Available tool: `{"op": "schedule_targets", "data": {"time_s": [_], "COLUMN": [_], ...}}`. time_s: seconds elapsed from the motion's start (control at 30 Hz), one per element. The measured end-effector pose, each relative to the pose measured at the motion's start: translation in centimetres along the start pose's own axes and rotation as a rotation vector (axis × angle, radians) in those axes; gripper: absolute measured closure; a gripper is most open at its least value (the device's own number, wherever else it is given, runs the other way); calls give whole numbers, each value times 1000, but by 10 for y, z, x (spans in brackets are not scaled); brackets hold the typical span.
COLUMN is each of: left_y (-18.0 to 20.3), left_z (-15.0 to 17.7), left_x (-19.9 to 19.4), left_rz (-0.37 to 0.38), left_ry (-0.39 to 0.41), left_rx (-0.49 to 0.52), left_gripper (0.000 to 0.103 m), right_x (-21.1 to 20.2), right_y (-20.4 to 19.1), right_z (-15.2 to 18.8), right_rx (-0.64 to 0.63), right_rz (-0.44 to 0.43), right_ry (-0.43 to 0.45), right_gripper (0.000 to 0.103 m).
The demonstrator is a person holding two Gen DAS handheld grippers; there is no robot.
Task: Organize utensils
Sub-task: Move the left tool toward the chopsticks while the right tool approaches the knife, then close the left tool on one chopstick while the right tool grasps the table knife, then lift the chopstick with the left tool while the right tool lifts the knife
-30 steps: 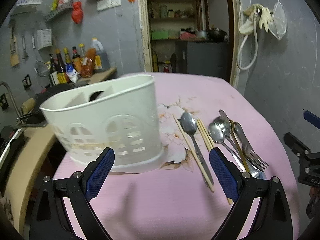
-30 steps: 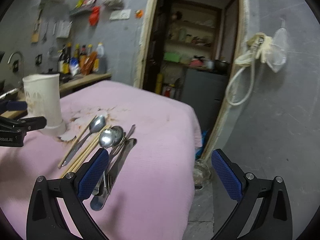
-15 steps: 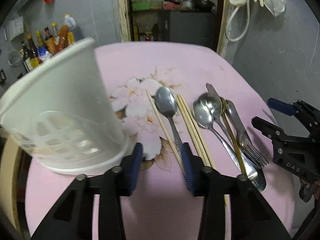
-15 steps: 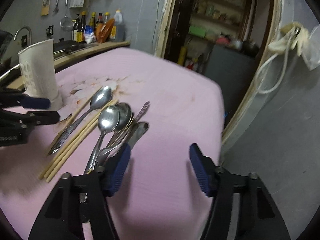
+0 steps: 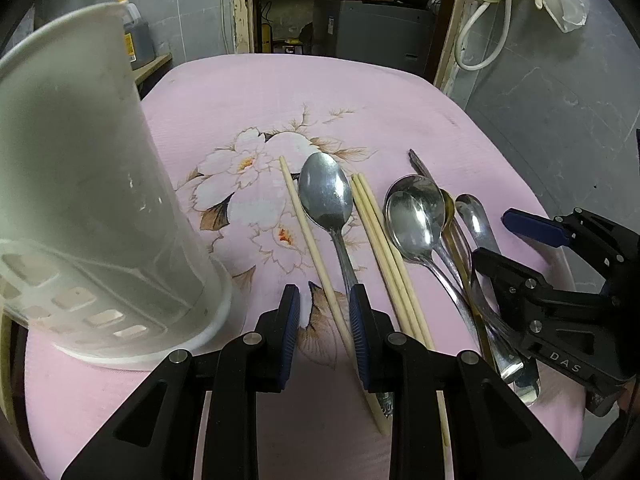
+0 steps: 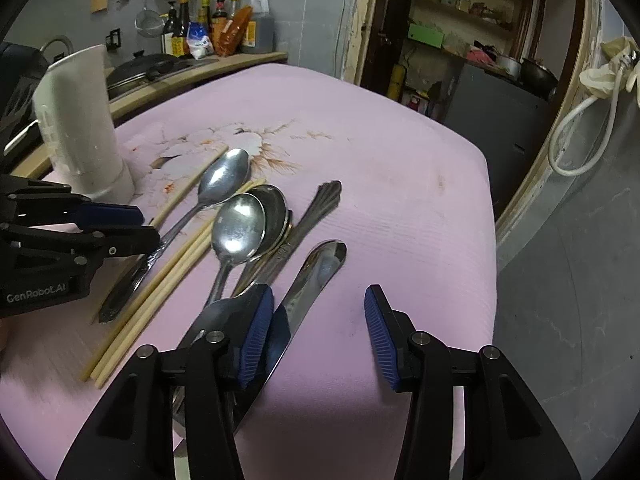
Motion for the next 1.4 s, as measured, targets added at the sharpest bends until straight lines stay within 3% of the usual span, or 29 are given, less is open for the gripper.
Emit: {"op": "schedule_targets", "data": {"time_s": [0.13,0.3,0.47,0.7,0.93,1.07,1.2,1.27,1.33,1.4], "left_y": [1,-3,-6,-17,-23,-28,-24,-22,-22,-21], "left_z": [4,1,8,31,69,88,97,100,102,94], "left_x": [-4,-2,-14,-38,-77,-97,-108,-109,-108,-102], "left_rz": [8,42,63,142,168,176,107,83,71,62], "left_ry": [4,-15,-24,-60,-49,-49,-16,-12,-18,-34], "left_rx": [-7,-49,-65,-94,-55,-52,6,38,57,69], "left_gripper": [82,97,99,99,100,100,100,100,99,98], "right_x": [1,-3,-15,-32,-54,-69,-73,-72,-71,-70], "right_y": [-3,-2,0,3,-7,-18,-24,-30,-38,-43], "right_z": [0,3,13,34,59,72,75,75,74,72], "right_rx": [-6,-5,16,58,70,63,64,40,4,-31], "right_rz": [13,25,13,-50,-111,-140,-106,-71,-41,-18], "right_ry": [-11,-7,15,41,66,72,73,69,57,43], "right_gripper": [57,64,79,86,89,89,87,84,75,73]}}
Point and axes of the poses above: each gripper's, at about its wrist camera, not at the fingertips, and x roughly the way its jaws point, y to its right, z to its underside, the point moved 4 cm from there along x, roughly the way its jaws point, and after that the axes turned 4 degrees about -x, right-handed, at the moved point
